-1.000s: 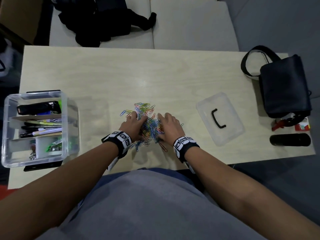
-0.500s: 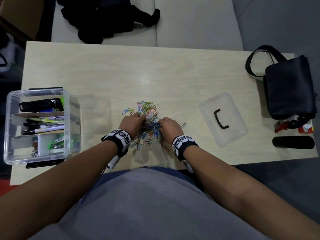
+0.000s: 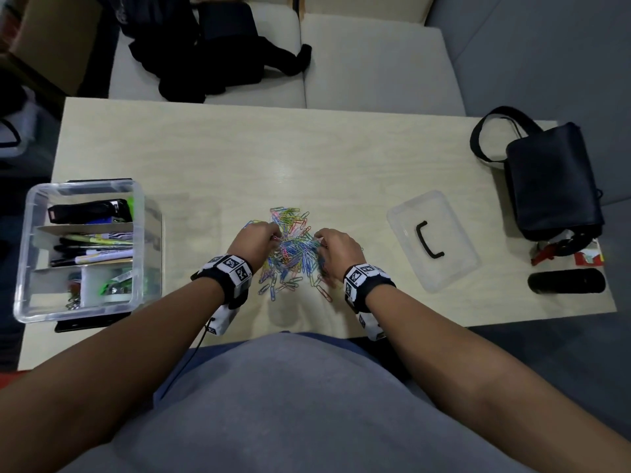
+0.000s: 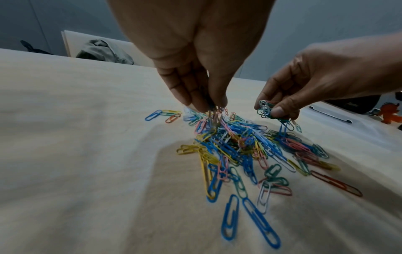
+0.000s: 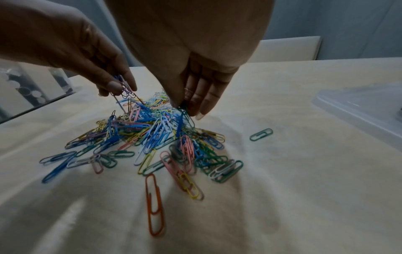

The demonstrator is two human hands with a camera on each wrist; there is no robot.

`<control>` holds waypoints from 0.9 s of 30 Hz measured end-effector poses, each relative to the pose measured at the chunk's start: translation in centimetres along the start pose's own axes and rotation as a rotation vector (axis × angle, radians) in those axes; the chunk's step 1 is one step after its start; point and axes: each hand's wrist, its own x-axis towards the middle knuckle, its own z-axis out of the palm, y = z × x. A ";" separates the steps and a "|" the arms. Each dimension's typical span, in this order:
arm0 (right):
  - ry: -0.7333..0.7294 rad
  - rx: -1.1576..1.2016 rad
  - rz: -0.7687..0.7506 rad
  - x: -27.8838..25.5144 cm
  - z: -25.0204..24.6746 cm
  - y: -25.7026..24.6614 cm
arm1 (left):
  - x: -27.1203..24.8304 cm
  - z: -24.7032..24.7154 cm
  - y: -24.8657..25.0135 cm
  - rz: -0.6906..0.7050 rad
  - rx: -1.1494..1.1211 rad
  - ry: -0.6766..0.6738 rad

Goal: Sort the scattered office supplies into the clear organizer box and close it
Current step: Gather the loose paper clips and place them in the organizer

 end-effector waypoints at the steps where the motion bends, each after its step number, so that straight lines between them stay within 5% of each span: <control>1: 0.008 0.021 0.004 -0.1 -0.1 0.0 | -0.2 -0.2 -0.1 -0.001 -0.006 0.010; 15: 0.138 0.169 -0.064 -0.1 -1.4 -4.4 | -3.3 -4.0 -0.6 -0.001 -0.121 0.198; 27: 0.181 0.417 -0.229 1.4 -2.0 -14.0 | -7.8 -9.2 -4.2 -0.091 -0.223 0.396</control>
